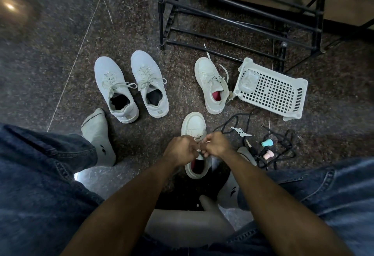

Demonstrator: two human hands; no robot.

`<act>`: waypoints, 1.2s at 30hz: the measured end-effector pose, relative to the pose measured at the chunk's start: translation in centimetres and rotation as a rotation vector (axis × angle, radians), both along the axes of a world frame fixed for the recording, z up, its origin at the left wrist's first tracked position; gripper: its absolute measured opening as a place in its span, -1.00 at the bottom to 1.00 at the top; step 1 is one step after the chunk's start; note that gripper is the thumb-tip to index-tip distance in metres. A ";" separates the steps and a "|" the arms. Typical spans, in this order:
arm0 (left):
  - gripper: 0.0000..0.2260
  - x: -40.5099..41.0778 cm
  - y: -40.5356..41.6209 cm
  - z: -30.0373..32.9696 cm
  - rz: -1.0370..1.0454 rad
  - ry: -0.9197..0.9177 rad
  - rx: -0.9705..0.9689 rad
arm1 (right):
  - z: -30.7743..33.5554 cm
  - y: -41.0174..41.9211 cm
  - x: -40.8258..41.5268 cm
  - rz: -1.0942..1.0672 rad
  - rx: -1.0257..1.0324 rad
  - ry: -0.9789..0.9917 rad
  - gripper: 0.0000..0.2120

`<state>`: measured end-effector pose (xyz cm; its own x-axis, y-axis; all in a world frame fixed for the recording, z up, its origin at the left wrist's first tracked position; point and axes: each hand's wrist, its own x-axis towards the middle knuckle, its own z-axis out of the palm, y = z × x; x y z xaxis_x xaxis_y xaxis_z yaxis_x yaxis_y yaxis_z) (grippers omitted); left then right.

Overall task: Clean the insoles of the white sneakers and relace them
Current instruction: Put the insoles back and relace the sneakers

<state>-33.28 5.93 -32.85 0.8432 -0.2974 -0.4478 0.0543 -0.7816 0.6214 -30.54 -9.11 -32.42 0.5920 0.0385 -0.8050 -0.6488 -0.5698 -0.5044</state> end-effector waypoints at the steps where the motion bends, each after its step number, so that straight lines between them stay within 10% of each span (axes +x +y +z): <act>1: -0.82 0.1 0.0 0.0 0.101 0.070 -0.027 | 0.0 -0.1 -0.1 0.033 0.004 -0.044 -0.85; 7: -0.90 0.6 -0.1 -0.7 0.328 0.218 -0.122 | -0.2 -0.6 -0.4 0.328 0.016 -0.199 -0.90; 20: -0.83 -0.4 0.0 -0.9 0.002 -0.142 0.153 | 0.5 -0.5 -0.2 0.094 0.133 0.163 -0.72; 36: -0.86 0.2 -0.2 0.6 0.006 0.025 0.162 | 1.3 -0.5 0.5 0.149 0.064 0.091 -0.75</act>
<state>-33.13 5.69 -32.21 0.8327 -0.2143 -0.5106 0.0733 -0.8713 0.4852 -30.08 -9.57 -31.11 0.5006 0.1732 -0.8482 -0.6041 -0.6318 -0.4856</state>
